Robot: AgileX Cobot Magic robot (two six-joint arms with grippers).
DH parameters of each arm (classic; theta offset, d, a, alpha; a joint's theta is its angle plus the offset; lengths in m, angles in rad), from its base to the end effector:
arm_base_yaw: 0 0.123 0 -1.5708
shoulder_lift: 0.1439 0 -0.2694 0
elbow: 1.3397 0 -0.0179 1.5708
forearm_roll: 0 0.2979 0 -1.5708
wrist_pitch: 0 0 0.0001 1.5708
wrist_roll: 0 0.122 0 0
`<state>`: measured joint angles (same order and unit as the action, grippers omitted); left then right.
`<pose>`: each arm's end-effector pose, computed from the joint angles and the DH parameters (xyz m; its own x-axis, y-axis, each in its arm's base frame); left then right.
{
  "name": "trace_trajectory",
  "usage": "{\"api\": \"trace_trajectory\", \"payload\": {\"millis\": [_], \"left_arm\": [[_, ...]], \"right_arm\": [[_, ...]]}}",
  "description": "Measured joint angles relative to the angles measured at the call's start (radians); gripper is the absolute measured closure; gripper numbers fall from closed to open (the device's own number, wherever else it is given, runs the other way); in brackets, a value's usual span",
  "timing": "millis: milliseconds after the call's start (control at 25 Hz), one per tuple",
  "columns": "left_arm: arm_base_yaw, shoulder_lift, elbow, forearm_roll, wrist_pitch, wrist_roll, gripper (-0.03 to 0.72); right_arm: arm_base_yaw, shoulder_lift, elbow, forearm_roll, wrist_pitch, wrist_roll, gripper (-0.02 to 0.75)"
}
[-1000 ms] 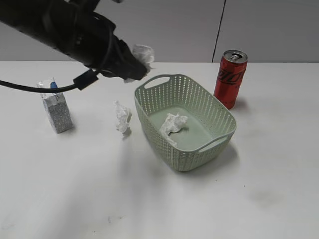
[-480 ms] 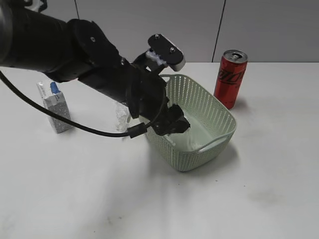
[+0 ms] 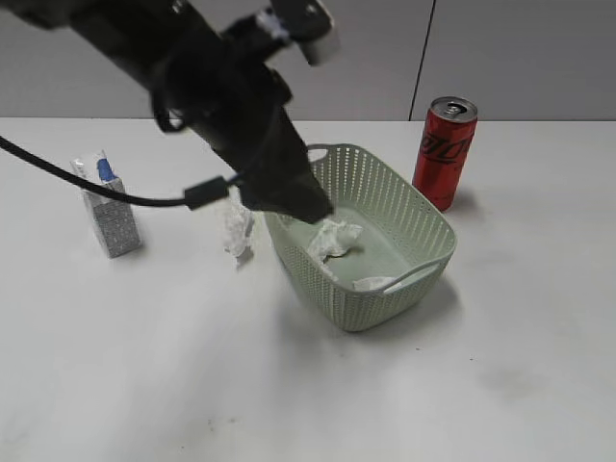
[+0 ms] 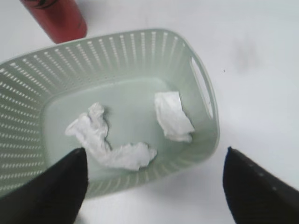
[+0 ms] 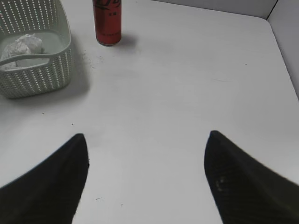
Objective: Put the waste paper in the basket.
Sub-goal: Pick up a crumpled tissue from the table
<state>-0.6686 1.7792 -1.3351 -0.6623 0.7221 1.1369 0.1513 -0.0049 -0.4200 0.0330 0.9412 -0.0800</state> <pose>0.3159 -0.3128 0.1969 -0.1022 0.7453 -0.6588 0.9823 0.1801 0.0513 0.0934 0.0175 0.2711 -0.3997 -0.1222 -0.9085 -0.1992 0.9790 -0.0440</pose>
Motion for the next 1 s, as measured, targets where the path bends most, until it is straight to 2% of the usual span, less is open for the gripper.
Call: {"api": "trace_trajectory", "payload": {"millis": [80, 160, 280, 400, 520, 680, 1000], "left_arm": [[0.055, -0.025, -0.055, 0.046, 0.145, -0.015, 0.002], [0.144, -0.032, -0.098, 0.081, 0.265, -0.022, 0.013], [0.257, -0.031, -0.109, 0.127, 0.260, -0.017, 0.043], [0.324, -0.020, -0.113, 0.141, 0.175, 0.078, 0.082], [0.340, 0.019, -0.116, 0.115, 0.132, 0.221, 0.095], [0.339, 0.132, -0.116, 0.010, 0.127, 0.379, 0.097], [0.337, 0.317, -0.129, -0.027, 0.012, 0.422, 0.097]], "right_arm": [[0.000, 0.000, 0.000, 0.000, 0.000, 0.000, 0.155], [0.000, 0.000, 0.000, 0.000, 0.000, 0.000, 0.155], [0.000, 0.000, 0.000, 0.000, 0.000, 0.000, 0.155], [0.000, 0.000, 0.000, 0.000, 0.000, 0.000, 0.155], [0.000, 0.000, 0.000, -0.001, 0.000, 0.000, 0.155], [0.000, 0.000, 0.000, -0.001, 0.000, 0.000, 0.155], [0.000, 0.000, 0.000, -0.001, 0.000, 0.000, 0.155]]}}
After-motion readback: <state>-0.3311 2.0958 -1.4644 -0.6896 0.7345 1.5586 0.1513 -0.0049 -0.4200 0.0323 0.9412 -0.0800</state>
